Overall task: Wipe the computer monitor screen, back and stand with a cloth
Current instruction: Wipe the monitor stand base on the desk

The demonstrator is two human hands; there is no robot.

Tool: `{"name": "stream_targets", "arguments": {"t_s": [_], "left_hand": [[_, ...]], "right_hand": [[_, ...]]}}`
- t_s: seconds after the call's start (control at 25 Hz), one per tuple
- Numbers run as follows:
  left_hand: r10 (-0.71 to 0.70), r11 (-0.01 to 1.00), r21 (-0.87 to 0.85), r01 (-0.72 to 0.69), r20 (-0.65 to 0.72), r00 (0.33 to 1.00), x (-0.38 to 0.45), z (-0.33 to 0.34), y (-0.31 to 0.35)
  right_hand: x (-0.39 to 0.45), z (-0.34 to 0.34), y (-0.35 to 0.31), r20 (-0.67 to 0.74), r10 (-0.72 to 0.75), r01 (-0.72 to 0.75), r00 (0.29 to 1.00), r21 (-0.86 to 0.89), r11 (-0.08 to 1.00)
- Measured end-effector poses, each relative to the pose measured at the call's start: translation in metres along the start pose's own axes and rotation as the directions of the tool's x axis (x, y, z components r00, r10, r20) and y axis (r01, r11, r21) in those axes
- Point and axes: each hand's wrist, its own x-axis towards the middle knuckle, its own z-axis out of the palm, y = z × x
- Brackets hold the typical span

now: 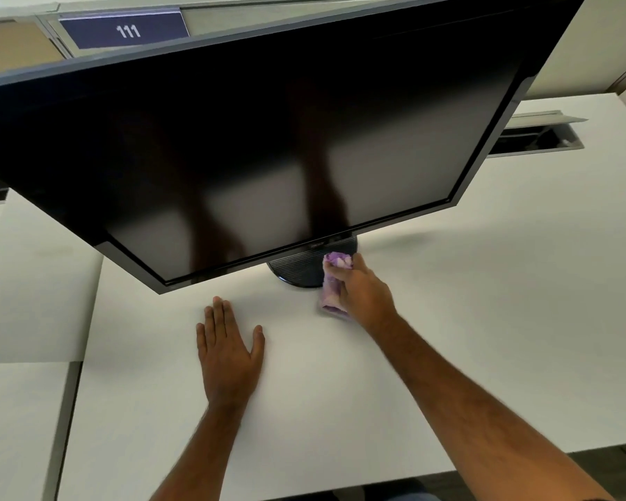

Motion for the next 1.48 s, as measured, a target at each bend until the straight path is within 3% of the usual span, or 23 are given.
{"name": "stream_targets", "arguments": {"t_s": [0.08,0.28,0.4,0.52,0.64,0.84,1.0,1.28,1.48], "left_hand": [[0.0,1.0,0.001,0.0,-0.009,1.0,0.0,0.0,-0.001],[0.0,1.0,-0.008,0.0,-0.005,1.0,0.0,0.0,-0.001],[-0.002,1.0,-0.016,0.002,0.009,1.0,0.001,0.001,-0.002],[-0.001,1.0,-0.013,0.001,0.013,1.0,0.001,0.001,-0.002],[-0.003,1.0,-0.013,0.003,0.015,1.0,0.001,0.001,-0.003],[-0.004,1.0,-0.012,0.004,0.013,1.0,0.001,0.0,-0.003],[0.001,1.0,0.002,-0.001,0.015,1.0,0.002,0.002,-0.003],[-0.002,1.0,0.011,0.002,0.009,1.0,0.0,0.001,-0.003],[0.002,1.0,0.014,-0.002,0.01,1.0,0.001,0.001,-0.001]], "right_hand": [[0.006,-0.007,0.007,0.046,-0.054,0.056,0.998,-0.04,0.998],[0.016,-0.028,0.038,-0.03,0.153,-0.154,0.988,-0.016,0.988],[0.007,-0.005,-0.003,0.025,0.1,-0.1,0.995,0.013,0.995],[0.008,-0.017,0.011,0.044,-0.042,0.045,0.998,-0.066,0.997],[0.016,-0.037,0.052,-0.006,0.108,-0.108,0.994,-0.059,0.992],[0.005,-0.009,0.042,-0.085,0.2,-0.185,0.976,0.163,0.969],[0.001,-0.016,0.047,-0.205,0.092,-0.041,0.975,0.237,0.971],[0.026,-0.003,0.013,-0.052,0.115,-0.114,0.992,0.029,0.993],[0.022,0.012,-0.057,0.137,-0.069,0.07,0.988,-0.003,0.998]]}}
